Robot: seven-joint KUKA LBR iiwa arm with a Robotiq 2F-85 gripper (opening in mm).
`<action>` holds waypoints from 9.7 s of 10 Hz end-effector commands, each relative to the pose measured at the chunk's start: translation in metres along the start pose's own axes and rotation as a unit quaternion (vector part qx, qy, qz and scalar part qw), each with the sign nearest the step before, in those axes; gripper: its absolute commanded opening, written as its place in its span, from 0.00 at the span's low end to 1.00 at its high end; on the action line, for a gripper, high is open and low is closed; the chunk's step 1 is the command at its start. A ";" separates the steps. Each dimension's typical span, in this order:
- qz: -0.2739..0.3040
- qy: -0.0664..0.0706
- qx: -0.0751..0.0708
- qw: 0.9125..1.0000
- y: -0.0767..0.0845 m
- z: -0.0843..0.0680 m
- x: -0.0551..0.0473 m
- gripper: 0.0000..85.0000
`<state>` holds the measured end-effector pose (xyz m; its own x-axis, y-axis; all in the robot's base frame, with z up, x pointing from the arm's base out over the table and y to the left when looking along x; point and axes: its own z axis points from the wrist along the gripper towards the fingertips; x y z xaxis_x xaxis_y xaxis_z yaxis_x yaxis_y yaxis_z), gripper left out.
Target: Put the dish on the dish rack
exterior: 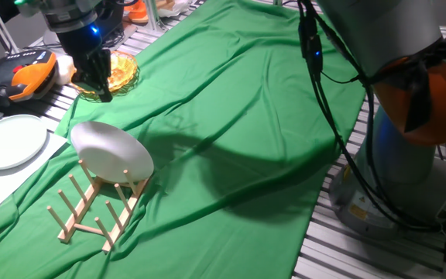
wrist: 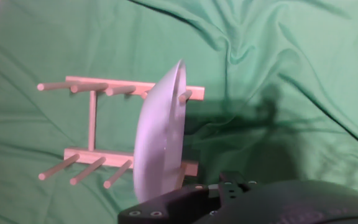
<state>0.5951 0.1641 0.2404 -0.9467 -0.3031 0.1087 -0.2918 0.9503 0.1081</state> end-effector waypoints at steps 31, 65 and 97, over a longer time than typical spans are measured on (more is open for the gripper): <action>-0.002 -0.007 0.005 1.000 0.003 0.006 -0.013 0.00; 0.017 0.002 -0.002 1.000 0.008 0.000 -0.014 0.00; 0.065 0.007 0.032 0.997 -0.085 -0.009 0.005 0.00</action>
<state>0.6165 0.0806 0.2400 -0.9755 -0.1766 0.1314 -0.1743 0.9843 0.0292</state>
